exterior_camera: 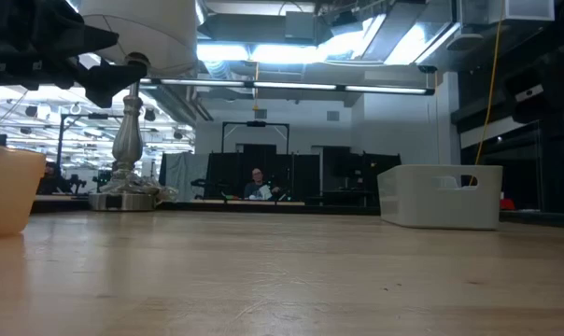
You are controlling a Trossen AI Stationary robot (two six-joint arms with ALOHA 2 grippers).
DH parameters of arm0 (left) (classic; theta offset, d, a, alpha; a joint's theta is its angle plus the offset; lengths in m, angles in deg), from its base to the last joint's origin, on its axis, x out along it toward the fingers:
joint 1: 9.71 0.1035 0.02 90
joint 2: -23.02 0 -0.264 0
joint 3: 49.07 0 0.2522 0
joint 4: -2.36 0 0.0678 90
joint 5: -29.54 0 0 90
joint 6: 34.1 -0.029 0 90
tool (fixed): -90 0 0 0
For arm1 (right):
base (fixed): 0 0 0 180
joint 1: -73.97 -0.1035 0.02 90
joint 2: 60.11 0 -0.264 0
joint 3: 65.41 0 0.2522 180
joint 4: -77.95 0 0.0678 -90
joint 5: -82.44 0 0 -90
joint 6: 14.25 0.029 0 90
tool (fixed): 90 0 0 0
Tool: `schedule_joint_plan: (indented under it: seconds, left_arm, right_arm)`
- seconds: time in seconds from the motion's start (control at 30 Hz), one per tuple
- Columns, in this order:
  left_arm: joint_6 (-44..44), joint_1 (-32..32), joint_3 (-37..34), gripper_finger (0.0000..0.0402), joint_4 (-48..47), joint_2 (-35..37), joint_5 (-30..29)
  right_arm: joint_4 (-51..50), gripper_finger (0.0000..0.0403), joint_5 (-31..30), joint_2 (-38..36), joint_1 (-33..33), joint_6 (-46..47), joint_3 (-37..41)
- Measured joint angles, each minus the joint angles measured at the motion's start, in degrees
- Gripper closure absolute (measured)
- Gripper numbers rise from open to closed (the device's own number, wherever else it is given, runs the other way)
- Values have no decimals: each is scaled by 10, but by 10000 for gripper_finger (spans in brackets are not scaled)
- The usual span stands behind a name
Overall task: Pick & Place Office items
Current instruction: Return to home position
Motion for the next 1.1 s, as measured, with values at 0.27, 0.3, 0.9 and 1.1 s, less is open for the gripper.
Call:
schedule_joint_plan:
  seconds: [0.27,0.3,0.9,1.1]
  left_arm:
    - [0,-15,0,66,1,0,0]
    - [0,-16,0,66,1,0,0]
    - [0,-27,0,66,1,0,0]
    - [0,-27,0,66,1,0,0]
  right_arm:
    - [15,213,-4,-61,0,0,0]
    - [17,213,-4,-61,0,0,0]
    - [14,213,-5,-61,-29,0,0]
    - [14,213,-7,-61,-29,0,0]
